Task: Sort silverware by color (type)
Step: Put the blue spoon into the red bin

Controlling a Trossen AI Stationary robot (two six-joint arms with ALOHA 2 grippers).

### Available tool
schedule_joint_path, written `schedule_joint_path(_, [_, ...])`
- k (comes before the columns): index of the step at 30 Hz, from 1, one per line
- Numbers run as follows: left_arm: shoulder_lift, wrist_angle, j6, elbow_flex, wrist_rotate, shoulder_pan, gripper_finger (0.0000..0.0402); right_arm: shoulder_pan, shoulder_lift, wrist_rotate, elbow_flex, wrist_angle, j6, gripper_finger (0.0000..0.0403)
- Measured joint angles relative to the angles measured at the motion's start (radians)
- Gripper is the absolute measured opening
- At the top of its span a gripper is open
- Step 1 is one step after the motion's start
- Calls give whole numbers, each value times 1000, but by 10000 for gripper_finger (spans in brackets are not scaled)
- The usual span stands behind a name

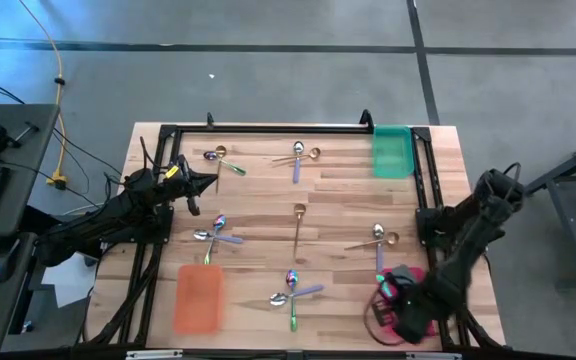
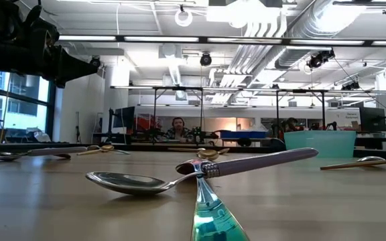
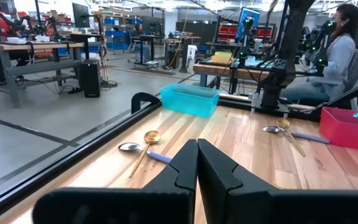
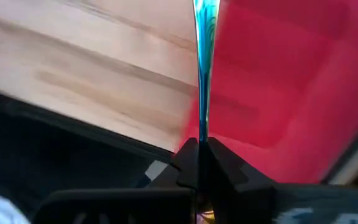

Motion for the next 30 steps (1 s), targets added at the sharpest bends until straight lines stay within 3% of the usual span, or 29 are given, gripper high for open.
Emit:
schedule_joint_path(10, [0,0,-43,0,0,0,0,32,34,-4,-11,-106,7,0])
schedule_joint_path(30, [0,0,-80,0,7,0,0,31,35,-53,-349,269,-97,1])
